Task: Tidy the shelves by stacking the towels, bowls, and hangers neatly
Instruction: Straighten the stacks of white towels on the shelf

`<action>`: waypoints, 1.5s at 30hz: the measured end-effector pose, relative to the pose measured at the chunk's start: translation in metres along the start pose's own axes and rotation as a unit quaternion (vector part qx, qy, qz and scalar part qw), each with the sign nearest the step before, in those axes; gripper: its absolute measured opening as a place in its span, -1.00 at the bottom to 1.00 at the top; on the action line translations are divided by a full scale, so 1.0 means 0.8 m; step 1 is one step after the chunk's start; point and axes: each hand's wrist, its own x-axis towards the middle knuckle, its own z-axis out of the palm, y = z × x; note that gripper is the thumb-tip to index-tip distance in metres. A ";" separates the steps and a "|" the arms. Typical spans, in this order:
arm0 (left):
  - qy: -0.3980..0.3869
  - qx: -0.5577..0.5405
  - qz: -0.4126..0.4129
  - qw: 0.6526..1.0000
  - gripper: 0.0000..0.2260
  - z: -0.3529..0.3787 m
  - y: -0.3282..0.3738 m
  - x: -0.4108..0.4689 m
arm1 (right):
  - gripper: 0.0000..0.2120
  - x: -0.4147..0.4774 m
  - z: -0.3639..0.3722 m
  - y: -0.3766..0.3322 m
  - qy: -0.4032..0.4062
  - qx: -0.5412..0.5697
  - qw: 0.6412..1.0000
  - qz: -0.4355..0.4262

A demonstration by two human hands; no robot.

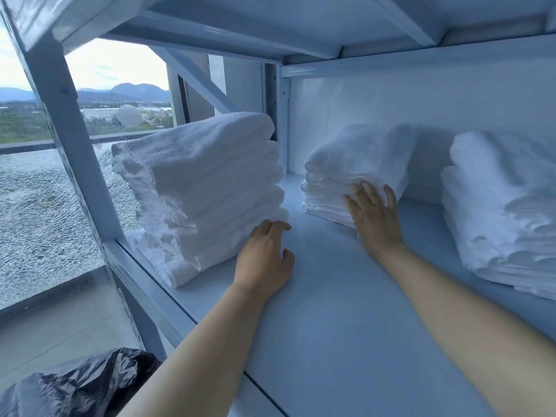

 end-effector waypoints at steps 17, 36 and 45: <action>-0.021 0.060 0.032 0.997 -0.62 -0.003 0.007 -0.005 | -0.76 -0.013 -0.033 0.033 0.045 0.041 0.998 -0.031; -0.028 0.244 0.158 0.956 -0.06 0.027 0.152 0.046 | -0.52 -0.089 -0.120 0.075 0.028 0.238 0.971 -0.009; -0.003 0.200 0.051 0.978 -0.17 0.032 0.119 0.017 | -0.21 -0.088 -0.110 0.089 -0.088 0.246 0.965 0.006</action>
